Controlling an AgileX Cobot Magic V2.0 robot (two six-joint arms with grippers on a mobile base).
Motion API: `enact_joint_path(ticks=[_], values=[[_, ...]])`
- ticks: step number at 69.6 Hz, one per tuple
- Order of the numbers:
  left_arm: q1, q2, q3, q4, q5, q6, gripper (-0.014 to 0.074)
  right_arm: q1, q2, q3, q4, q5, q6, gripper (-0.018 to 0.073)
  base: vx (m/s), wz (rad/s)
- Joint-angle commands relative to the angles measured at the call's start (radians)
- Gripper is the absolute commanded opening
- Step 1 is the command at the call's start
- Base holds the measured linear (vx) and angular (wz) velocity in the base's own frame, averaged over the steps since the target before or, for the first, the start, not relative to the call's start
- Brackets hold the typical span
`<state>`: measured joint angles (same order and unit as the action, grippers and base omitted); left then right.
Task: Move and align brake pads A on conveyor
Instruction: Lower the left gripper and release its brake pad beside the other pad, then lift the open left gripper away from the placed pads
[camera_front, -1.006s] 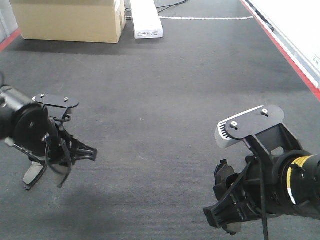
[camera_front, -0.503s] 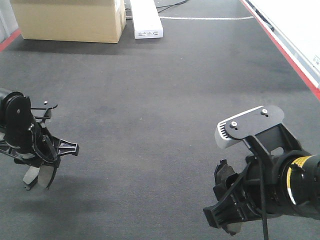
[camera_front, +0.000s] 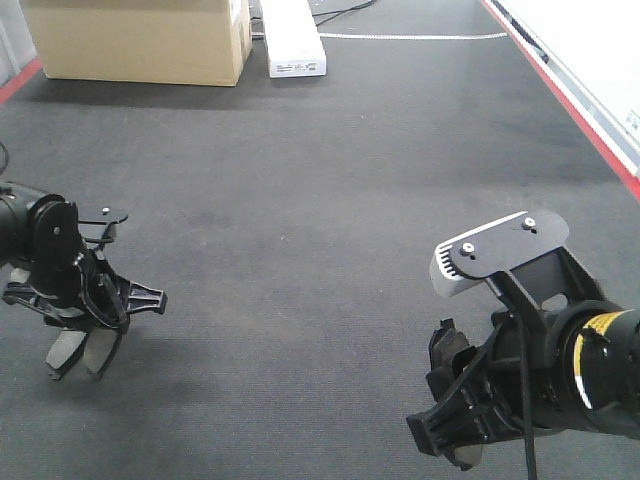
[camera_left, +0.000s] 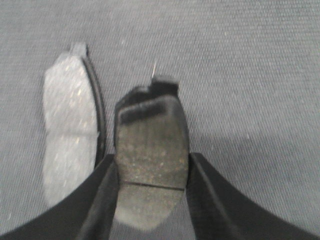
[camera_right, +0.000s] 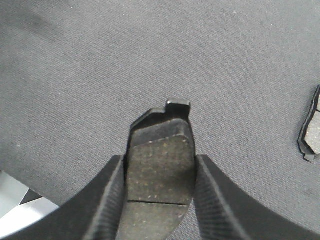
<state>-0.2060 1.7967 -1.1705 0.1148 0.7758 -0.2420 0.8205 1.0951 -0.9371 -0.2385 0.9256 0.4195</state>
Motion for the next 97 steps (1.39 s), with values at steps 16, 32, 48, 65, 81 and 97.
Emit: enact_joint_path(ticks=[16,32,48,65,81,97], values=[[0.000,-0.022,-0.021,-0.012,-0.022,0.004,0.0176,-0.003,-0.021,-0.027,-0.027,-0.052,-0.001,-0.0011,0.00,0.00],[0.000,-0.022,-0.021,-0.013,-0.032,0.018,0.0489,-0.003,-0.021,-0.027,-0.027,-0.052,-0.001,-0.0011,0.00,0.00],[0.000,-0.055,-0.059,-0.006,0.003,0.036,0.0591,-0.003,-0.021,-0.027,-0.027,-0.052,-0.001,-0.0011,0.00,0.00],[0.000,-0.212,-0.102,-0.002,0.036,0.130,0.0590,-0.003,-0.021,-0.027,-0.027,-0.052,-0.001,-0.0011,0.00,0.00],[0.000,-0.443,-0.099,-0.003,0.045,0.165,0.0590,-0.003,-0.021,-0.027,-0.027,-0.052,-0.001,-0.0011,0.00,0.00],[-0.002,-0.690,-0.052,-0.005,0.020,0.175,0.0590,-0.003,-0.021,-0.027,-0.027,-0.052,-0.001,-0.0011,0.00,0.00]])
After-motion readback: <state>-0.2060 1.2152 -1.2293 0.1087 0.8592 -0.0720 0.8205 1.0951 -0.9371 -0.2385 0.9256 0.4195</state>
